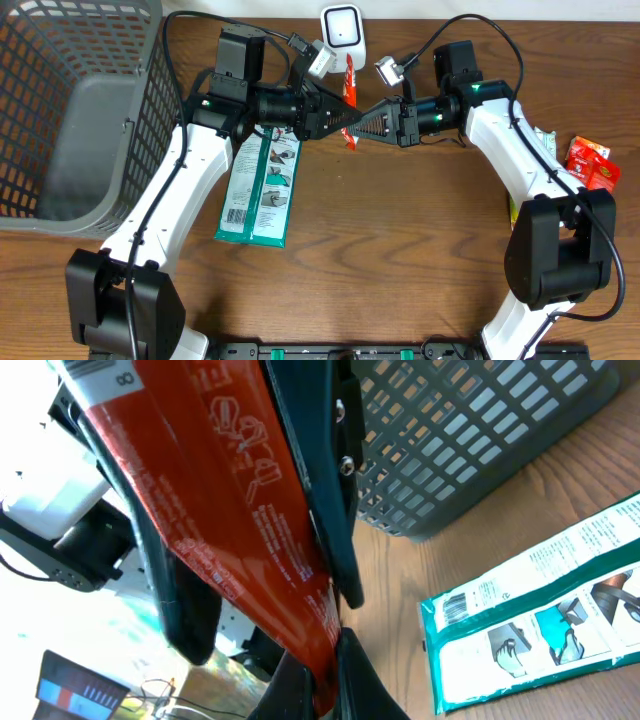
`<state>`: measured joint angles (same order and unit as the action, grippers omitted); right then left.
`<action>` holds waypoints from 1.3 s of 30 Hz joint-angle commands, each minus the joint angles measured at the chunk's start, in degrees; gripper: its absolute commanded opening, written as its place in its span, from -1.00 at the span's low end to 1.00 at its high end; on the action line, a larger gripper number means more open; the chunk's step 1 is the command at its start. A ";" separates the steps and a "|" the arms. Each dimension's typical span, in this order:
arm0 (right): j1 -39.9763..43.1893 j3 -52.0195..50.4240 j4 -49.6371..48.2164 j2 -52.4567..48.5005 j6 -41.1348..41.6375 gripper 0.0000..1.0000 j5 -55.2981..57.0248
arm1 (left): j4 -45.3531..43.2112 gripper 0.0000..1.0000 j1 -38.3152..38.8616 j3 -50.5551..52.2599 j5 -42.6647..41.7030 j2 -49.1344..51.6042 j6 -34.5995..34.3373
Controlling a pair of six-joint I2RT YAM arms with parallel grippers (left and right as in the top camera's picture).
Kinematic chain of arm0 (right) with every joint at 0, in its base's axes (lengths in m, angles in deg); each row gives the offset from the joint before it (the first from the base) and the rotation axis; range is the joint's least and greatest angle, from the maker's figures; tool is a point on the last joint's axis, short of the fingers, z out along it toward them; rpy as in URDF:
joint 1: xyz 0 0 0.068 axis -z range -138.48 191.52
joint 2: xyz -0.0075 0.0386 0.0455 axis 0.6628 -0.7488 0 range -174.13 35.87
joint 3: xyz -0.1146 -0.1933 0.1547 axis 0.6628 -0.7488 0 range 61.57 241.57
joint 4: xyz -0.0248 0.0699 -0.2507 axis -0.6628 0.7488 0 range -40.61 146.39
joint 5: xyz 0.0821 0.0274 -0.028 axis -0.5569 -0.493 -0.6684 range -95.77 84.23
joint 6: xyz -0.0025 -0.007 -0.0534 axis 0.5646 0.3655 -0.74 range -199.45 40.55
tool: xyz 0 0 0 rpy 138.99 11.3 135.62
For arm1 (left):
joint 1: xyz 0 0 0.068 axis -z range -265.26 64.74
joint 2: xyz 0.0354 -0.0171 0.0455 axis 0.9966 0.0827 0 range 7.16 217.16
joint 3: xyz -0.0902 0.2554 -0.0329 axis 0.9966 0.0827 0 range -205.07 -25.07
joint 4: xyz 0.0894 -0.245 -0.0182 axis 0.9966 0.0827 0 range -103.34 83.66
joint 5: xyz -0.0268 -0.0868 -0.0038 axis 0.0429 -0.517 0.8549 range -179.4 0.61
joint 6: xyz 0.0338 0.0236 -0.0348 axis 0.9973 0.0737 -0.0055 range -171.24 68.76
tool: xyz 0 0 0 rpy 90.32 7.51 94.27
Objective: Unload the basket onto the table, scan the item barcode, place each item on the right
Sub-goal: 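Hand the Nescafe stick from the right gripper to the left gripper, then retract the right gripper and hold the stick up with the left gripper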
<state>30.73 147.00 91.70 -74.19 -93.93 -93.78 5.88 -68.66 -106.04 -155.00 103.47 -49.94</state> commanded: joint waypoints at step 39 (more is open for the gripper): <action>2.86 0.09 3.61 2.38 6.78 0.05 22.40 | 24.04 -0.86 0.22 -11.15 31.54 -1.16 -7.61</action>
<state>32.04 147.00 93.45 -74.08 -89.42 -79.18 24.83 -68.52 -109.89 -135.15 103.47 -57.13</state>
